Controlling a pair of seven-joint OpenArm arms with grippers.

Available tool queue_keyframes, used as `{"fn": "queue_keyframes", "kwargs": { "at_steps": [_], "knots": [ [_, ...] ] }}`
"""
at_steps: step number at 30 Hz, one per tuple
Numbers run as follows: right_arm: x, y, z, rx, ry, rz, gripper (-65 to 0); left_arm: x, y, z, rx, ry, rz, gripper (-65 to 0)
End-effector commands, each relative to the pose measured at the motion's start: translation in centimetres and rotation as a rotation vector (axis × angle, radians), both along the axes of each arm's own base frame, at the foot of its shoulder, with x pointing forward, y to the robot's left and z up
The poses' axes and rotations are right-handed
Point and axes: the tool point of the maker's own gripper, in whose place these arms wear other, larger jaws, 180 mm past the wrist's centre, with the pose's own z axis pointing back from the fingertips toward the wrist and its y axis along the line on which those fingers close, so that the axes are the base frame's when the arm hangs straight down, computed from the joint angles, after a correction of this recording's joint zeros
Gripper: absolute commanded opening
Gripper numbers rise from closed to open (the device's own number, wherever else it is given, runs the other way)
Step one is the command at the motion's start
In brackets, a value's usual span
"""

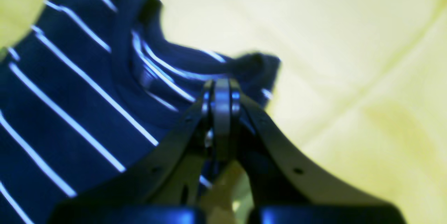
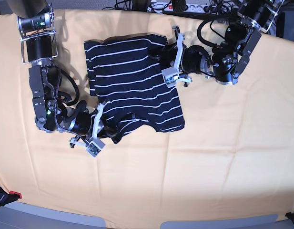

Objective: Fold the T-shirt properly
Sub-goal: 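Smooth the shirt's hem with the right gripper and release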

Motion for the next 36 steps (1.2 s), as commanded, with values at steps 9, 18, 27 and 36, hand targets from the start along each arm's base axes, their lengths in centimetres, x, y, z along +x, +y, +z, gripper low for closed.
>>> {"fn": "queue_keyframes", "kwargs": {
  "at_steps": [9, 18, 27, 36],
  "knots": [
    [0.1, -0.8, -1.1, -0.036, -0.002, -0.081, -65.0, 1.5, 0.3, 0.1, 0.033, -0.086, 0.021, -65.0],
    [1.2, -2.6, -2.6, -0.132, -0.004, -0.249, -65.0, 2.3, 0.6, -0.2, 0.055, -0.092, 0.071, -65.0],
    [3.1, -8.1, -2.5, -0.273, -0.044, -0.548, -65.0, 2.6, 0.9, -0.5, 0.081, -0.111, 0.077, -65.0],
    [3.3, -12.0, 5.0, -0.218, -0.188, -0.692, -65.0, 6.3, 2.9, 3.5, 0.035, -0.233, 0.196, -65.0]
  ]
}}
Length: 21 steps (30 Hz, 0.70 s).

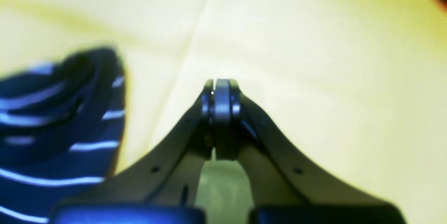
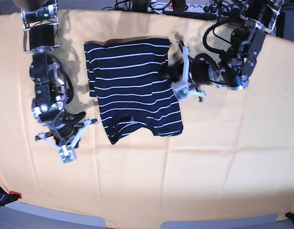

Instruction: Fold the T-shirt properly

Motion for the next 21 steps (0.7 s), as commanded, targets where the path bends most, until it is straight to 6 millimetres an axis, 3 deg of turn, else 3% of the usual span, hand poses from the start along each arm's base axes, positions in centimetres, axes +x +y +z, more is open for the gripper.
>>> {"fn": "queue_keyframes", "kwargs": {
  "at_steps": [1, 5, 9, 15, 21],
  "knots": [
    [0.3, -1.7, 2.5, -0.012, -0.073, -0.03, -65.0, 0.9, -0.2, 2.3, -0.063, -0.049, 0.017, -65.0],
    [-1.6, -5.0, 4.5, 0.026, -0.121, -0.089, -65.0, 2.1, 1.7, 4.8, -0.124, -0.083, 0.089, -65.0],
    [-3.9, -6.9, 5.9, 0.131, -0.143, -0.062, -65.0, 2.4, 2.5, 6.0, -0.151, -0.121, 0.078, -65.0],
    [-8.7, -6.9, 9.7, 0.269, -0.219, 0.108, -65.0, 1.6, 2.8, 7.3, -0.16, -0.145, 0.06, -65.0],
    [-13.9, -8.5, 13.5, 0.188, -0.301, 0.123, -65.0, 0.2, 3.2, 10.3, -0.179, -0.211, 0.05, -65.0]
  ]
}}
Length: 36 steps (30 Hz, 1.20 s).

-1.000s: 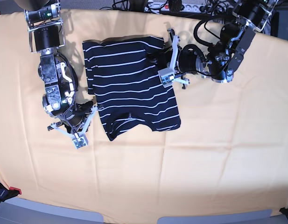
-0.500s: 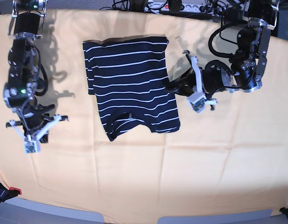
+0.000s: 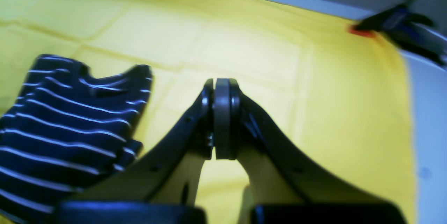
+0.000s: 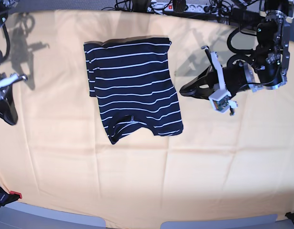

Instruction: Fold the T-shirt properly

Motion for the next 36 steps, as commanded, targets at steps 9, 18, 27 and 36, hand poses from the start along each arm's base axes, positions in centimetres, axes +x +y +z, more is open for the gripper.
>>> {"fn": "queue_keyframes", "kwargs": {
  "at_steps": [9, 18, 27, 36],
  "knots": [
    [-6.0, -2.7, 1.5, -0.141, 0.053, -0.092, -65.0, -1.4, 2.7, 3.7, -0.033, -0.058, 0.092, -65.0],
    [-12.0, -5.0, 0.5, -0.153, 0.206, -0.162, -65.0, -4.4, 7.0, 5.1, 0.022, -0.004, 0.187, -65.0],
    [-16.9, -4.9, -0.9, -0.091, 0.347, -0.206, -65.0, -8.4, 11.2, 4.8, 0.073, 0.117, 0.305, -65.0],
    [-22.1, -4.1, -4.2, -0.062, 0.611, -0.215, -65.0, -13.7, 13.2, 1.8, 0.197, 0.299, 0.326, -65.0]
  ]
}}
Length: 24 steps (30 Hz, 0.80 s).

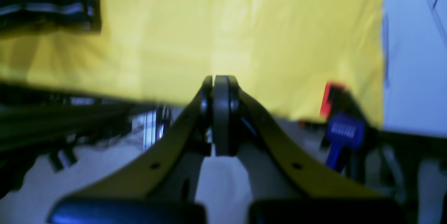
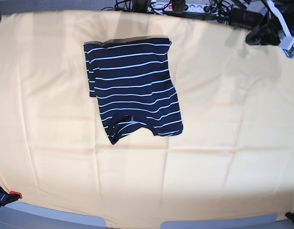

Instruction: Fold the T-shirt properly

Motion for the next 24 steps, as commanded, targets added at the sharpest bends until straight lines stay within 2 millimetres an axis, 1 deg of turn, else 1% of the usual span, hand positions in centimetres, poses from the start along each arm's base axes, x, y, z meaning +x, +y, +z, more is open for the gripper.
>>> {"fn": "queue_keyframes", "kwargs": {
  "at_steps": [1, 4, 9, 14, 15, 21, 24],
  "knots": [
    [-0.4, 0.4, 0.3, 0.007, 0.013, 0.011, -65.0, -0.6, -0.1, 0.1, 0.011, 0.02, -0.026, -65.0],
    [-2.3, 0.5, -0.3, 0.006, 0.103, 0.011, -65.0, -2.2, -0.1, -0.6, 0.016, 0.09, -0.029, -65.0],
    [-4.7, 0.5, -0.3, 0.008, 0.217, 0.009, -65.0, -5.0, 0.0, -1.5, 0.018, 0.209, -0.035, -65.0],
    [-6.9, 0.4, -0.1, 0.01, 0.323, 0.001, -65.0, -7.4, 0.2, -1.8, 0.034, 0.319, -0.065, -65.0],
    [-7.2, 0.4, -0.1, 0.011, 0.335, 0.002, -65.0, -7.8, 0.3, -1.9, 0.037, 0.339, -0.073, -65.0],
    [-7.1, 0.4, -0.1, 0.012, 0.335, 0.003, -65.0, -10.0, 0.5, -2.0, 0.052, 0.45, -0.101, -65.0],
    [-7.1, 0.3, -0.1, 0.018, 0.334, -0.013, -65.0, -10.1, 0.7, -1.9, 0.062, 0.462, -0.121, -65.0]
  ]
}}
